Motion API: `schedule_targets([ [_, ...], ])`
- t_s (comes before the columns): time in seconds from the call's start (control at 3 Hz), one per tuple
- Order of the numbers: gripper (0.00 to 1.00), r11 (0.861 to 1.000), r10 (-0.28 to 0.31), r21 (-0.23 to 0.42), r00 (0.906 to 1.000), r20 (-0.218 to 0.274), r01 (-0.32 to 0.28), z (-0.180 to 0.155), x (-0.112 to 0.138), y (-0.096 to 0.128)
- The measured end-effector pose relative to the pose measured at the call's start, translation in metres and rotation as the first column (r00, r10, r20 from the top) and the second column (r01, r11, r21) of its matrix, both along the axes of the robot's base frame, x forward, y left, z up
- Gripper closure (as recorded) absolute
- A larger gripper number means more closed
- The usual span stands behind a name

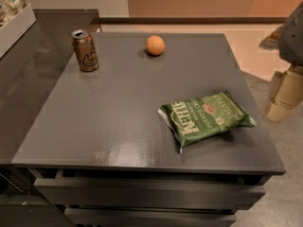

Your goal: Move green jalapeno chip bag near orange

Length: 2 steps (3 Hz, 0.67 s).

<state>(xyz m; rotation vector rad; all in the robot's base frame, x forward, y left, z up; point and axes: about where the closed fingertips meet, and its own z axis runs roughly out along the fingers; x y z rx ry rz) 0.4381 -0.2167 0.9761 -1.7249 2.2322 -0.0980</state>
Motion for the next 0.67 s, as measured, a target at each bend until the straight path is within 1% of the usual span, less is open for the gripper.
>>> schedule_targets([
  [0.33, 0.00, 1.000, 0.000, 0.000, 1.0000, 0.000, 0.000, 0.0000, 0.0000, 0.0000],
  [0.67, 0.00, 1.000, 0.021, 0.014, 0.9998, -0.002, -0.021, -0.0057, 0.0041, 0.0035],
])
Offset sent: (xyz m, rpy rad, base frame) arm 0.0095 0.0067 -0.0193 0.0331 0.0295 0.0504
